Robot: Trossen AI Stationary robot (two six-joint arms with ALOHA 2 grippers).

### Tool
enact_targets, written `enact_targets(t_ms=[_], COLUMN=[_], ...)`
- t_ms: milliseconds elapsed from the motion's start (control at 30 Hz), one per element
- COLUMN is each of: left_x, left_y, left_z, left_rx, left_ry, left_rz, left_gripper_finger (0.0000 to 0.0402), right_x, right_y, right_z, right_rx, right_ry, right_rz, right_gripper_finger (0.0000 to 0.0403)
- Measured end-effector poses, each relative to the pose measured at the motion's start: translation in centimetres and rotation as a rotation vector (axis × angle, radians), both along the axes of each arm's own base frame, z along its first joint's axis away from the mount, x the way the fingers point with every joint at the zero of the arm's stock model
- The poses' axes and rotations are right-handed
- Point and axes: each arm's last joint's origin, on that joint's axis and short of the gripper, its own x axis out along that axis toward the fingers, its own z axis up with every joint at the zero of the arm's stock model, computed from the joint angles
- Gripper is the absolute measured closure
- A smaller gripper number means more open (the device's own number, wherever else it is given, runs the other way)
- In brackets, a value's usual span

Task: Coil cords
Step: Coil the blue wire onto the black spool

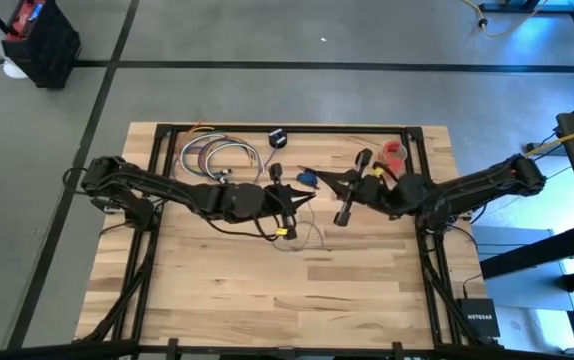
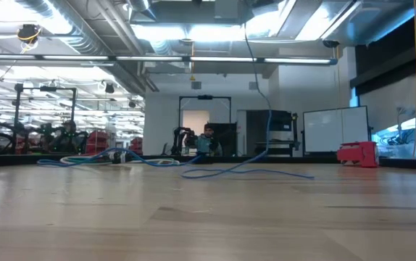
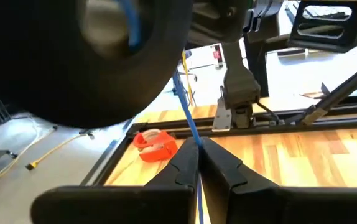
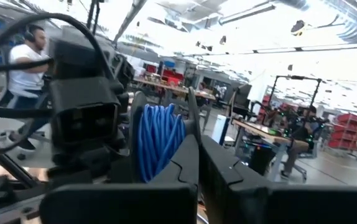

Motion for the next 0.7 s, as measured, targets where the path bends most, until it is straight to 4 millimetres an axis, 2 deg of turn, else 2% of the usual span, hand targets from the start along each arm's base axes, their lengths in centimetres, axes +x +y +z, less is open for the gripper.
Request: enact_targets(t_ms=[133, 300, 433, 567, 700], left_x=[0.0, 0.0, 0.0, 0.2, 0.1], left_y=[0.0, 0.0, -0.1, -0.1, -0.1], left_z=[0.0, 0.0, -0.3, -1.2, -0.4], left_rx=[0.016, 0.015, 0.023, 0.033, 0.026], left_ry=[0.002, 0.004, 0.016, 0.061, 0.017], left_rz=[-0.006, -0.008, -0.010, -0.015, -0.012], left_gripper_finger=[0.0398, 0.0395, 0.0390, 0.0360, 0.0327], right_x=[-0.7, -0.7, -0.6, -1.0, -0.6], right_y=[0.4, 0.9, 0.9, 0.8, 0.9], right_z=[0.7, 2.5, 2.9, 3.8, 3.1], right_rx=[-0.017, -0.028, -0.032, -0.016, -0.031], right_ry=[0.001, 0.019, 0.040, -0.021, 0.033], right_rz=[0.015, 0.031, 0.032, 0.034, 0.035], right_gripper_finger=[0.0400, 0.0400, 0.0400, 0.0400, 0.0400])
